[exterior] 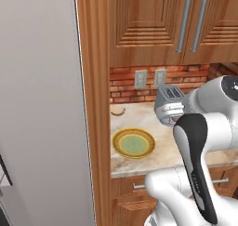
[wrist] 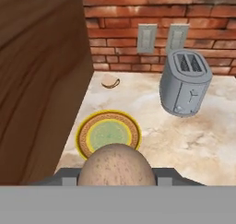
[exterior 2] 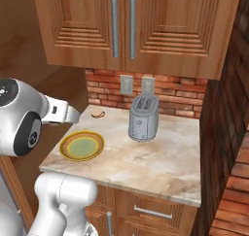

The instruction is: Pick the egg from the microwave and place it on plate located on the counter.

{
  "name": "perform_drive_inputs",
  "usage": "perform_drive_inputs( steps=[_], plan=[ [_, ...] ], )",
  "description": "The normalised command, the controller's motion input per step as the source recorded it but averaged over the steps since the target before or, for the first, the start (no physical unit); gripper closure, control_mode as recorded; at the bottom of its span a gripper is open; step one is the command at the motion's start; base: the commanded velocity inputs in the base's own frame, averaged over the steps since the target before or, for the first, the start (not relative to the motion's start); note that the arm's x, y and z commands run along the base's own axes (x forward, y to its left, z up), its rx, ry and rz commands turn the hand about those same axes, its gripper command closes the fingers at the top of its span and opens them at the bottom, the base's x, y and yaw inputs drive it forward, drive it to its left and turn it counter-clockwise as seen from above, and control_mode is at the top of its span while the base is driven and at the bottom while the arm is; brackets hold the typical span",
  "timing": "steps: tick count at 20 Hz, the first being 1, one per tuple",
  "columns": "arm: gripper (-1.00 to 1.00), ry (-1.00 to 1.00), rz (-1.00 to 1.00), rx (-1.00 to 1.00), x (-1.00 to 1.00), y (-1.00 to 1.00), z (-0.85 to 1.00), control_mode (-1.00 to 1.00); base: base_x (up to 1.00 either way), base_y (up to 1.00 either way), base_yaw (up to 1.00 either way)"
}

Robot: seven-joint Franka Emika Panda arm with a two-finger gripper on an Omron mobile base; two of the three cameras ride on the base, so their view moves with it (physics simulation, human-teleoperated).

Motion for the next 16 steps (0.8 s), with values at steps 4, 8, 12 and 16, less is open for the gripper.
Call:
perform_drive_inputs(
  steps=[4,8,12,16],
  plan=[
    [1.00,0.00,0.00,0.00,0.00,0.00,0.00,1.00,0.06,0.00,0.00],
    [1.00,0.00,0.00,0.00,0.00,0.00,0.00,1.00,0.20,0.00,0.00],
    [1.00,0.00,0.00,0.00,0.00,0.00,0.00,-1.00,0.03,0.00,0.00],
    [1.00,0.07,0.00,0.00,0.34,0.00,-0.21,-1.00,0.00,0.00,0.00]
  ],
)
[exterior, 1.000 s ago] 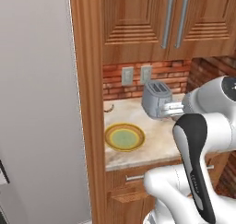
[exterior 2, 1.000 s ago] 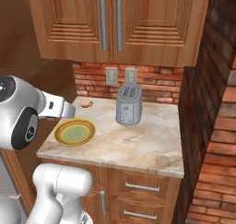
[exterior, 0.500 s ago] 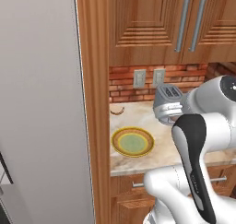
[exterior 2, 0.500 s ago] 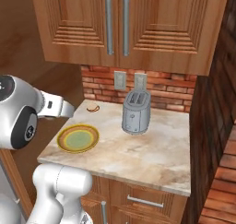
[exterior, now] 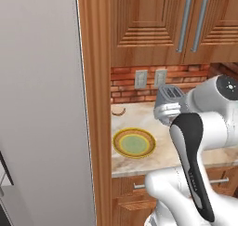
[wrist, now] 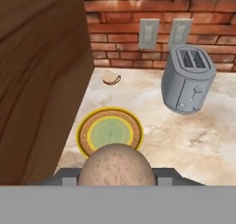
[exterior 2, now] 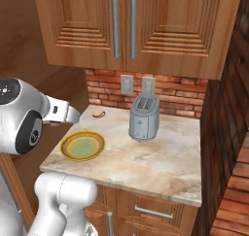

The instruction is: Pick the egg from the microwave and place it on plate located on the counter.

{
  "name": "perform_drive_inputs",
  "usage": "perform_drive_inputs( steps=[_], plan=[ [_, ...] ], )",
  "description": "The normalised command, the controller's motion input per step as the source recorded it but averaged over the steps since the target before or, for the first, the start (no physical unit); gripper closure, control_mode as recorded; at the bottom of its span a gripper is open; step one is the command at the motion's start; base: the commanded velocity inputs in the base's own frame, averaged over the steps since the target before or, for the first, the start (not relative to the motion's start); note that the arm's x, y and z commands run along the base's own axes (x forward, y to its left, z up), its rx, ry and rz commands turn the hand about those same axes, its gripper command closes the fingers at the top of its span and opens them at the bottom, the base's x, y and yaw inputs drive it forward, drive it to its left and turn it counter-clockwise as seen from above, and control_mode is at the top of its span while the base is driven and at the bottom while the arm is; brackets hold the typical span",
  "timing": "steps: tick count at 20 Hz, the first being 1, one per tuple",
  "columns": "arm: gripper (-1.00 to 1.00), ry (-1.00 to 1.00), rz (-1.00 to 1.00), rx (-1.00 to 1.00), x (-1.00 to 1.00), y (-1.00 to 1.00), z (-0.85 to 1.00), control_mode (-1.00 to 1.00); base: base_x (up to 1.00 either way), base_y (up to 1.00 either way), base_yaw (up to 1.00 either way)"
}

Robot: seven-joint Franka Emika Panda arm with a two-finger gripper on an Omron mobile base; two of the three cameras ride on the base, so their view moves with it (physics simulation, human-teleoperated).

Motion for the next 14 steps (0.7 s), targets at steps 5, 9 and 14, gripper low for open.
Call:
perform_drive_inputs(
  steps=[5,9,14],
  plan=[
    [1.00,0.24,0.00,0.00,0.80,0.00,-0.49,-1.00,0.00,0.00,0.00],
    [1.00,0.17,0.00,0.00,0.61,0.00,-0.65,-1.00,0.00,0.00,0.00],
    [1.00,0.06,0.00,-0.01,0.06,0.02,-0.56,-1.00,0.00,0.00,0.00]
  ],
)
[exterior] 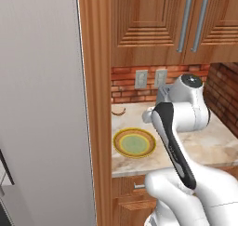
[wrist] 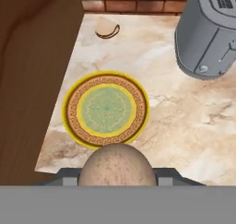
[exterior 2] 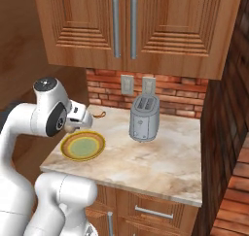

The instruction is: Pick the egg from the microwave and place it on plate located on the counter.

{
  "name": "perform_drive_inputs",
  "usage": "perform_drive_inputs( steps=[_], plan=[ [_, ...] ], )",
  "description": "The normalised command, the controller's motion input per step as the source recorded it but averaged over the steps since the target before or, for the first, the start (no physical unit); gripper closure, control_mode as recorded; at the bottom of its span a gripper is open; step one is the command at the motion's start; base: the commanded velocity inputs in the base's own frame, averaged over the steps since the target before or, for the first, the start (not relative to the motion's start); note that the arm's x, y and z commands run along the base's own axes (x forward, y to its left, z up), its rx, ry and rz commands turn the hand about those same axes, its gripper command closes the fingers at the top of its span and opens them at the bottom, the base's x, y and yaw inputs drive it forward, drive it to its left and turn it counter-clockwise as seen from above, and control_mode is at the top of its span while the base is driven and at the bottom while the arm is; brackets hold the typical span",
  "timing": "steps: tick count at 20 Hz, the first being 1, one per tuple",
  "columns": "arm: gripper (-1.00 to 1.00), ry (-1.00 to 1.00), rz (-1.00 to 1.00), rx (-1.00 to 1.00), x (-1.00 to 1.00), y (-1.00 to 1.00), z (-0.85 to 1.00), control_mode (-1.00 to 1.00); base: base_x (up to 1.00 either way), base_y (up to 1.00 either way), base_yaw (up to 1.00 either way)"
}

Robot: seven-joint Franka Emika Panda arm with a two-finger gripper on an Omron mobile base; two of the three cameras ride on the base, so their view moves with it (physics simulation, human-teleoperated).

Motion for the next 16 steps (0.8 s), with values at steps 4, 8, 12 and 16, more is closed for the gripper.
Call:
perform_drive_inputs(
  steps=[4,8,12,16],
  plan=[
    [1.00,0.13,0.00,-0.02,0.01,0.14,-0.67,-1.00,0.00,0.00,0.00],
    [1.00,0.06,0.02,-0.03,0.14,0.09,-0.71,-1.00,0.00,0.00,0.00],
    [1.00,0.11,0.05,0.00,0.24,0.00,-0.63,-1.00,0.00,0.00,0.00],
    [1.00,0.05,0.06,0.00,0.48,0.00,-0.51,-1.00,0.00,0.00,0.00]
  ],
)
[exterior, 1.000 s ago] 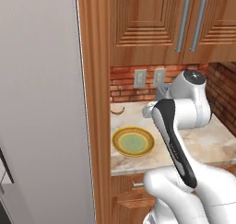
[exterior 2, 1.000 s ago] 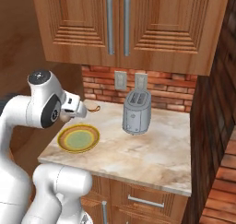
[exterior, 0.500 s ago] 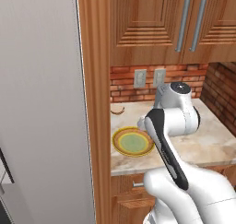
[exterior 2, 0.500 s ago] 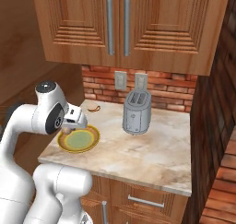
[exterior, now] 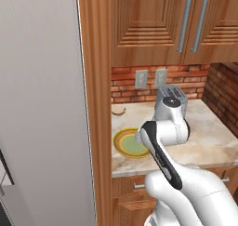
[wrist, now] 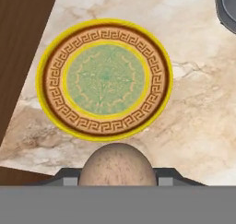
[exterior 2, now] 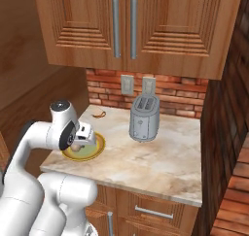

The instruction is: Pick the egg from the microwave and place it on plate located on the counter.

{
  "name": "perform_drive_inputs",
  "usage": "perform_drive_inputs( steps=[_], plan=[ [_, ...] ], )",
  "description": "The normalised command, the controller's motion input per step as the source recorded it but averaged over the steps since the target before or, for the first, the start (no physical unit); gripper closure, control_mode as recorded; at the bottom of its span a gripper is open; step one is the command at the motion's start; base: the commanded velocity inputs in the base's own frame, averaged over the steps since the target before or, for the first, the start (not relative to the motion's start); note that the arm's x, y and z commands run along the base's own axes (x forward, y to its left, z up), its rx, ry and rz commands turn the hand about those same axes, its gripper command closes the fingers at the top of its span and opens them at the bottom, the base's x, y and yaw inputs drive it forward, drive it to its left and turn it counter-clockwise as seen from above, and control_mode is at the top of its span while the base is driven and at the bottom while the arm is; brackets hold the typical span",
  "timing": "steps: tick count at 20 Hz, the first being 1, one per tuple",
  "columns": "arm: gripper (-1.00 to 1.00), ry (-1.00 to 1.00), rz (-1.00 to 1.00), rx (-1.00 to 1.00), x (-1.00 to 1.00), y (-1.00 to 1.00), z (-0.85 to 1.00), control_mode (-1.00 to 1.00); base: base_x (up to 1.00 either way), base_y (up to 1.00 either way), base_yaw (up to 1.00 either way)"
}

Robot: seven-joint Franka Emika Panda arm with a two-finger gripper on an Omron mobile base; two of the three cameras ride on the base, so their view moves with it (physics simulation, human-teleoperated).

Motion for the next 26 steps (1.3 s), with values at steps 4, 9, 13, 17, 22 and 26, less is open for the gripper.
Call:
perform_drive_inputs(
  steps=[4,9,13,17,22,26],
  plan=[
    [1.00,0.04,0.03,0.00,0.57,0.00,-0.22,-1.00,0.00,0.00,0.00],
    [1.00,0.08,0.03,0.00,0.67,0.00,-0.30,-1.00,0.00,0.00,0.00],
    [1.00,0.11,0.03,0.00,0.41,0.00,-0.32,-1.00,0.00,0.00,0.00],
    [1.00,0.09,0.01,0.00,0.35,0.00,-0.35,-1.00,0.00,0.00,0.00],
    [1.00,0.04,0.00,0.00,0.27,0.00,-0.33,-1.00,0.00,0.00,0.00],
    [1.00,0.00,0.00,0.00,0.18,0.00,-0.26,-1.00,0.00,0.00,0.00]
  ],
)
